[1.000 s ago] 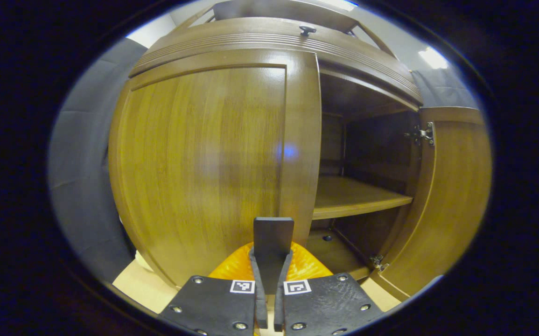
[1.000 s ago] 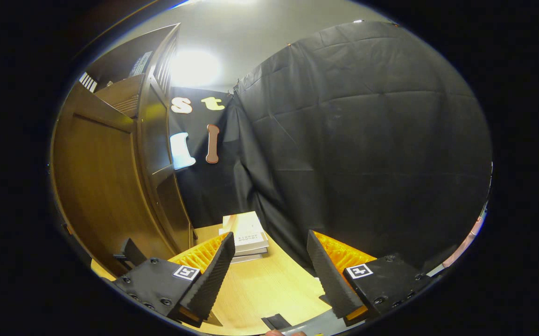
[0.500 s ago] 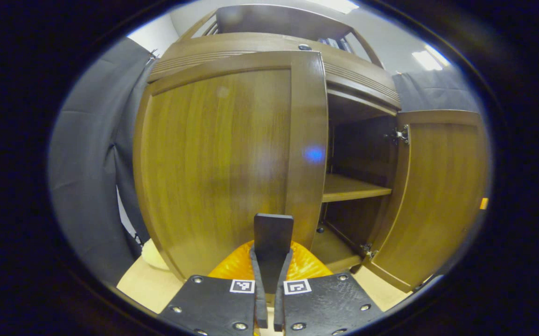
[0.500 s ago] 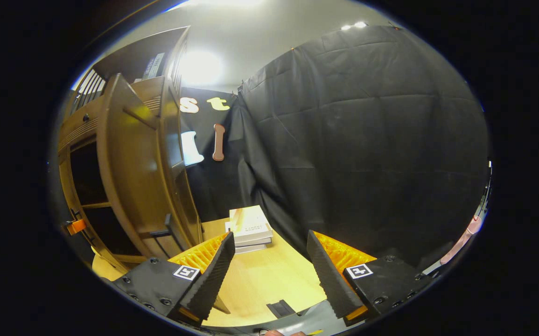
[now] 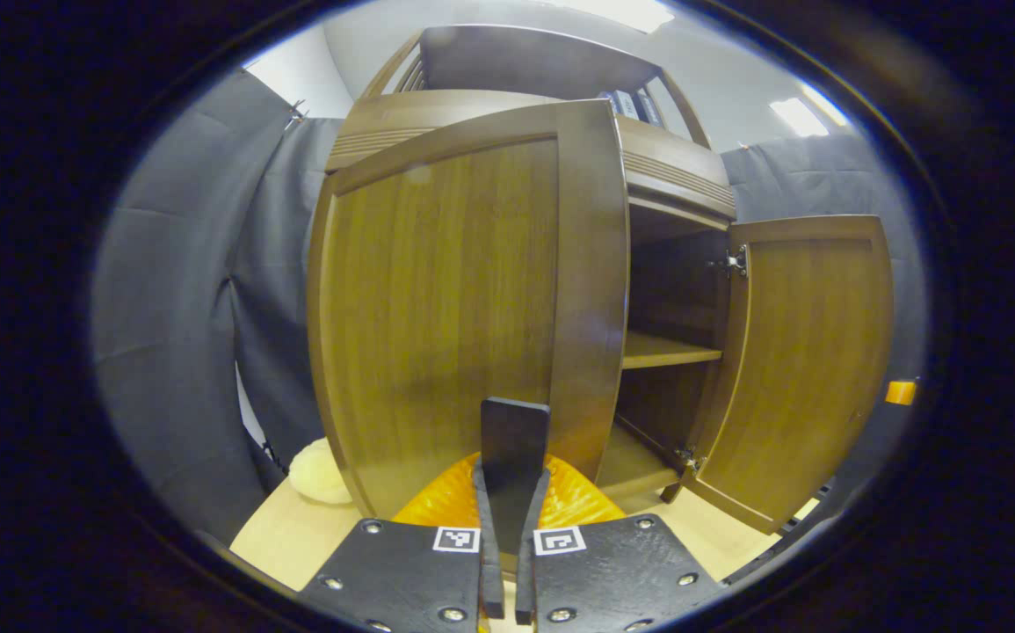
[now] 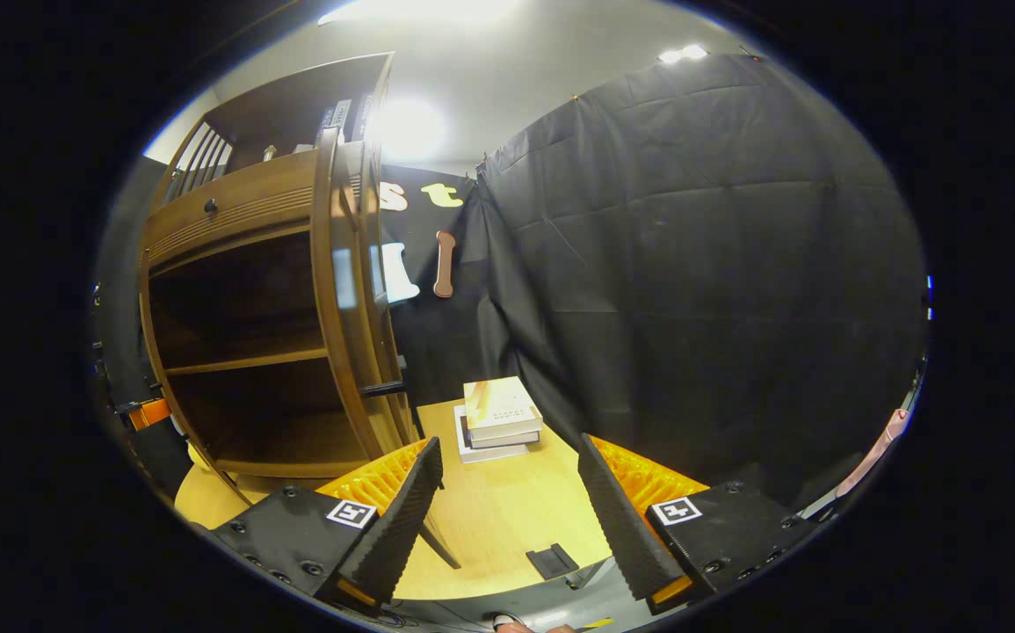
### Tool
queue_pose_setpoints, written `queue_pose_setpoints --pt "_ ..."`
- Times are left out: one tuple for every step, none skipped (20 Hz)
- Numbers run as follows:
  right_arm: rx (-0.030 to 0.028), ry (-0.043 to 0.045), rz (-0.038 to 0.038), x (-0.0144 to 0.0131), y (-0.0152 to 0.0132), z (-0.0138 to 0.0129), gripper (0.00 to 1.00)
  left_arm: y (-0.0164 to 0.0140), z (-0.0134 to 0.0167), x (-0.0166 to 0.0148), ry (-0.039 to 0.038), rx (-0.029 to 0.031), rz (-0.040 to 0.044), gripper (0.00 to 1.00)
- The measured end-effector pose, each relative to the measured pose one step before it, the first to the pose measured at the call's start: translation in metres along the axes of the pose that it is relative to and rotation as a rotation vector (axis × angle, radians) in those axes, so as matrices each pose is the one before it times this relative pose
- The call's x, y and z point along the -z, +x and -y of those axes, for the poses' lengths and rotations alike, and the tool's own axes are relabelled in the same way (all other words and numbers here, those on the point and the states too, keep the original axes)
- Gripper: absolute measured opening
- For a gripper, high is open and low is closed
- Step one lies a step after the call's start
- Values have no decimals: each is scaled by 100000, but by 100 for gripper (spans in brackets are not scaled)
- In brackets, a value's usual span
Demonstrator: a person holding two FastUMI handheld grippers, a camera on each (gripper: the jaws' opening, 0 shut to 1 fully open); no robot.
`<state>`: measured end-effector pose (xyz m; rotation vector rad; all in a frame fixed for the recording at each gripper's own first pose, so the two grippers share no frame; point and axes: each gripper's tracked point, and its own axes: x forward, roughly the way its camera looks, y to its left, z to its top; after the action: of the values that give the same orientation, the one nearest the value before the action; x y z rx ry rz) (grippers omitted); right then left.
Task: Open the right door of the double-door shoe cabinet with the right hand, and open the left door with the left hand.
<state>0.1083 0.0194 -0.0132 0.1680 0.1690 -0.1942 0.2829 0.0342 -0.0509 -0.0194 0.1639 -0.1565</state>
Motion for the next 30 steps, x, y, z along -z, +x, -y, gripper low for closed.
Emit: queue_pose_setpoints --pt "-934 406 -484 357 -166 -472 98 -399 -179 224 -289 -88 -149 8" --pt "-961 367 -135 167 -117 -474 98 -71 -99 -83 -344 -163 -18 8" --pt "-1158 193 -148 169 -99 -563 98 -205 -150 83 36 -162 -19 8" --pt "-1118 -151 -419 255 -106 -541 98 -276 -196 -71 -10 -426 -7 8" --pt "-1006 -284 -608 355 52 -563 98 -305 -183 124 -50 -329 122 7" --pt "-754 -259 -578 218 -79 -372 98 3 -163 28 31 -465 325 7" --pt "-372 183 -314 199 88 -312 98 -202 -178 91 89 -579 315 7" --pt "-672 1078 -387 194 53 -428 98 -154 -275 -57 -38 -969 106 7" --pt "-1189 1414 -419 395 -165 -680 98 -195 -303 62 -78 -918 -23 7" --pt "-1189 985 -496 211 8 -609 98 -84 -239 6 195 -781 -68 7" --pt "-1044 282 -433 361 166 -576 98 -186 -215 18 187 -653 -40 7" --pt "-969 -380 -451 175 55 -435 98 -181 -244 -14 -33 -557 -101 7" --pt "-1015 -723 -177 156 -13 -482 98 -222 -318 137 -164 -447 136 7" --pt "-755 -1021 11 86 -97 -219 98 -211 -281 -28 -249 -234 334 7" --pt "-588 -906 185 52 111 -298 98 -147 -157 5 -638 -110 929 7" --pt "-531 -613 131 -59 44 -177 98 -57 -157 -102 -513 -181 718 7" --pt "-601 -193 -116 -29 141 -181 98 -45 -168 -76 -25 -223 387 7" --pt "-712 60 -309 197 33 -280 98 -122 -306 -95 284 -197 97 7" --pt "-456 92 -284 127 194 -145 98 -290 -498 -72 368 -307 258 7" --pt "-287 -50 -225 25 73 -22 98 -207 -590 -213 535 -345 239 7" --pt "-344 -221 -359 80 152 -116 98 -303 -509 -41 796 -476 454 7" --pt "-106 -352 -593 73 73 -50 98 -170 -553 -82 900 -846 980 7" --pt "-627 -320 29 -72 59 -348 98 -518 -642 68 429 -917 892 7" --pt "-828 -407 489 -221 54 -255 98 -296 -607 5 132 -614 559 7" --pt "-616 -586 456 -2 -241 -247 98 -284 -221 142 93 -288 642 7" --pt "-706 -599 351 -124 -236 -209 98 -374 -703 85 335 -14 148 7" --pt "-708 -604 135 46 -94 -334 98 -448 -1169 -41 866 -313 557 7" --pt "-560 -507 87 -127 -90 -282 98 -204 -1268 -148 728 -1318 474 6" --pt "-308 -307 -127 -32 146 -280 98 -232 -1456 308 576 -1841 -415 6" --pt "-321 48 -320 -17 32 -92 98 -70 -1528 475 146 -1786 -1581 5"
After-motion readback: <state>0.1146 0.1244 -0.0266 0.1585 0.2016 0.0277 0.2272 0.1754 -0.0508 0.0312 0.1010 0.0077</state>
